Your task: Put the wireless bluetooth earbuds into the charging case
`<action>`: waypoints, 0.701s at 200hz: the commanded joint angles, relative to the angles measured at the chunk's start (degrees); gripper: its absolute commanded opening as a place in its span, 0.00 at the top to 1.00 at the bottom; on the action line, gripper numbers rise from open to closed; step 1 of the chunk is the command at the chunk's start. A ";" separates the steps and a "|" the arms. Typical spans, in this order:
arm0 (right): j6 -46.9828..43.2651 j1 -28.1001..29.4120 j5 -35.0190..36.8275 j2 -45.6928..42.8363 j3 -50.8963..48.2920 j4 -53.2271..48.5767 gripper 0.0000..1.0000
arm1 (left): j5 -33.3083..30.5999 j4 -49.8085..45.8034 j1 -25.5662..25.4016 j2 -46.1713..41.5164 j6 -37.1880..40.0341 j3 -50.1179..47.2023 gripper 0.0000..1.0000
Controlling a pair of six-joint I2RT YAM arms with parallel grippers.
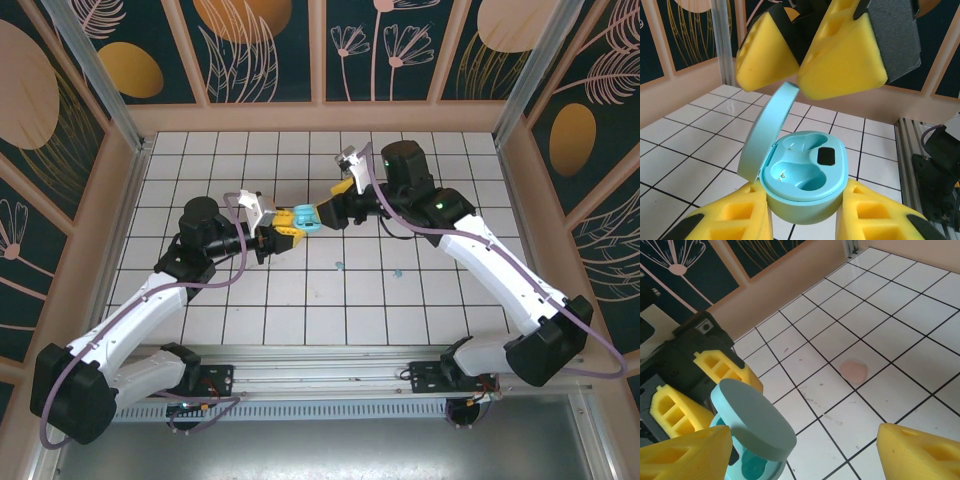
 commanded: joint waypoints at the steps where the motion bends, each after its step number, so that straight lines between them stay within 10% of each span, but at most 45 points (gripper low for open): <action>1: -0.62 -0.26 -2.65 -0.96 1.44 1.02 0.23 | -0.20 1.56 -0.08 -0.48 0.07 1.37 1.00; 140: 0.06 -0.02 -2.72 -2.53 1.46 2.17 0.23 | -1.23 2.38 -0.04 -0.39 -0.62 0.89 1.00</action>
